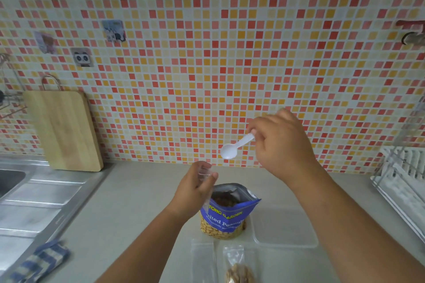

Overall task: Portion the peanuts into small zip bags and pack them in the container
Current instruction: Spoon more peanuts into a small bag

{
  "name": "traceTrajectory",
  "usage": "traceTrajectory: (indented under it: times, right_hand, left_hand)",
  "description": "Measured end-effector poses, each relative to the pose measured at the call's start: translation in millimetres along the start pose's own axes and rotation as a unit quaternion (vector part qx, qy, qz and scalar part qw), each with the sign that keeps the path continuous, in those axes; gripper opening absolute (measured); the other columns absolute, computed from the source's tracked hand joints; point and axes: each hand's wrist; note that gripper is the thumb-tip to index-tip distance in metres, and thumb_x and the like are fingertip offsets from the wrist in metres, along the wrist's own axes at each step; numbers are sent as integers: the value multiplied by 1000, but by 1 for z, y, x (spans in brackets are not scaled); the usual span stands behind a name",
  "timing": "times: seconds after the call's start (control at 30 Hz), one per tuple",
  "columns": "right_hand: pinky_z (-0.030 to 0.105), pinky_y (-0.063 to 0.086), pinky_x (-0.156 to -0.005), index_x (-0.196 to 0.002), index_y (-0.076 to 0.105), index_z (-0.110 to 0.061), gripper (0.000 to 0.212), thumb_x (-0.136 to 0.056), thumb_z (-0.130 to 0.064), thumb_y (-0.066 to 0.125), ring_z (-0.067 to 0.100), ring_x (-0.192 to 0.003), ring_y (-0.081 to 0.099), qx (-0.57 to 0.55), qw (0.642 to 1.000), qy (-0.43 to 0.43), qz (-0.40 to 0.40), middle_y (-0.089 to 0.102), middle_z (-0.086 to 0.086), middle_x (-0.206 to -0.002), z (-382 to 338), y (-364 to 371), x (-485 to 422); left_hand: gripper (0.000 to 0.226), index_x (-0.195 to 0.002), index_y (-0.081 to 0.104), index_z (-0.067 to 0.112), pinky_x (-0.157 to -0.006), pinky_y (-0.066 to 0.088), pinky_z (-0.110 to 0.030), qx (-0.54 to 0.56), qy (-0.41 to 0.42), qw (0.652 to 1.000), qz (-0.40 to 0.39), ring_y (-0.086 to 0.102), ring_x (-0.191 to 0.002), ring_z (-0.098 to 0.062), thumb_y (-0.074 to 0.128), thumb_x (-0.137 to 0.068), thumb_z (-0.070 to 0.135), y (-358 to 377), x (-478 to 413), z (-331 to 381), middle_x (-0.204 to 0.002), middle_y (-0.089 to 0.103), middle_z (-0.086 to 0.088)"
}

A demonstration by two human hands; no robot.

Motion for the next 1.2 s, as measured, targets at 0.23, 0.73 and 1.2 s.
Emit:
traceTrajectory:
  times: [0.23,0.73,1.2]
  right_hand:
    - [32,34,-88,-106,66,-20,31,-79,-16,52,24,-110,45,58,944,28,-322,68,-1,-104,-16,64,49]
    - [31,33,-93,-103,65,-26,23,-91,-24,45,20,-104,45,31,906,252,-340,57,-5,-92,-35,95,76]
    - [27,48,-73,-101,71,-13,26,-87,-22,51,23,-90,62,-114,817,405,-394,65,3,-89,12,121,77]
  left_hand:
    - [16,-107,51,22,-62,46,-16,-74,-4,997,2,59,-67,-4,53,-93,30,-15,9,-8,-85,60,2]
    - [19,-107,46,26,-75,48,-18,-174,17,981,-81,57,-88,-5,52,-92,36,-13,19,-14,-103,57,7]
    - [21,-107,50,21,-69,51,-20,-121,-27,985,-120,64,-84,-6,49,-94,38,-19,18,-12,-92,67,6]
Point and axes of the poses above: each hand's wrist, its own x-axis away from the middle knuckle, its own y-axis out of the palm, z = x × y
